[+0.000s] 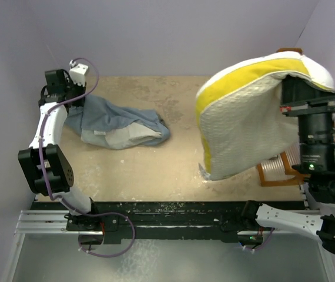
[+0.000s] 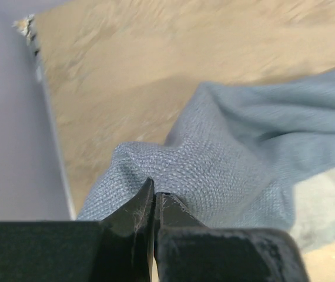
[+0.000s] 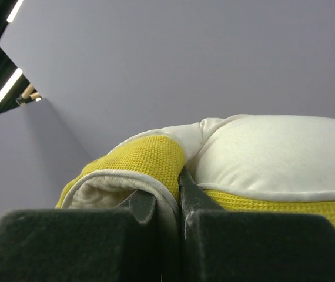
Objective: Remove the pillowcase from the pillow
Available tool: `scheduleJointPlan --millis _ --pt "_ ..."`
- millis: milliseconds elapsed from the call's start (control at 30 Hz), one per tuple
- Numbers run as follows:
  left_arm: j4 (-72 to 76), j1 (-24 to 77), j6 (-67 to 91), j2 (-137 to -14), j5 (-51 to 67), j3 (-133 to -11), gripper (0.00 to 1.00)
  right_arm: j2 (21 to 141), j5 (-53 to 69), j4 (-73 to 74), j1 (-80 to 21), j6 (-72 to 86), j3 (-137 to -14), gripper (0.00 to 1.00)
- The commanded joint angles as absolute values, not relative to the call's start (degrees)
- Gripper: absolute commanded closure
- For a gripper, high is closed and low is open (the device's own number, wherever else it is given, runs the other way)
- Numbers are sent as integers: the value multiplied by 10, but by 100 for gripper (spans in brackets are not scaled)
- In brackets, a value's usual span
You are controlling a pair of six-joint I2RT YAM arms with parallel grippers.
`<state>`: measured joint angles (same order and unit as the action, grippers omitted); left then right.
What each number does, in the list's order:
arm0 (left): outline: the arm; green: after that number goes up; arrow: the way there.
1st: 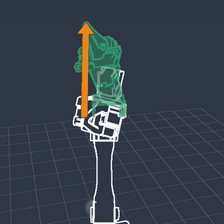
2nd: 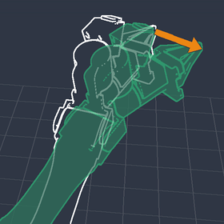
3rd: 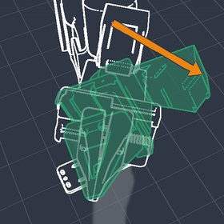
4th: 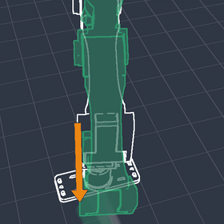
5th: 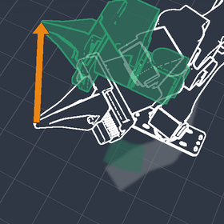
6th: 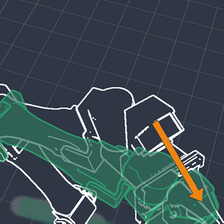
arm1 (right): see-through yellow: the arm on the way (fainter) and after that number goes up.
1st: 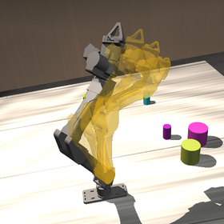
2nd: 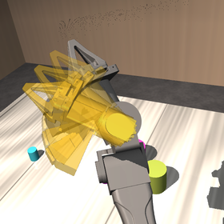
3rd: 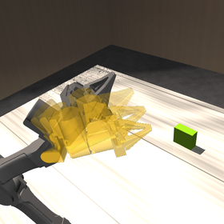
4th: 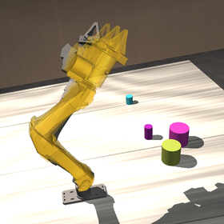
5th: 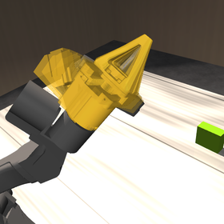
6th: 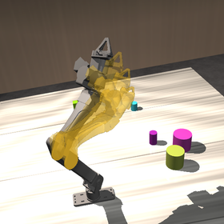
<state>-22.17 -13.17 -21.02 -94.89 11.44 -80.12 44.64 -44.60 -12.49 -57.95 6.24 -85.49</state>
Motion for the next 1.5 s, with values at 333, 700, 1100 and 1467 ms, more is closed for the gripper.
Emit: scheduleJointPlan --millis 333,700,1100,1467 --pt "-434 -78 -123 -919 379 -986 17 680 -409 -216 -506 21 -953 100" --pt "-523 -155 -152 -922 381 -1063 1 947 -326 -269 -449 -101 -1266 100" --pt "-510 -182 -176 -885 388 -1000 1 813 -305 -305 -460 -46 -944 100" --pt "-472 -187 -166 -862 404 -942 1 604 -342 -143 -701 248 -427 45"
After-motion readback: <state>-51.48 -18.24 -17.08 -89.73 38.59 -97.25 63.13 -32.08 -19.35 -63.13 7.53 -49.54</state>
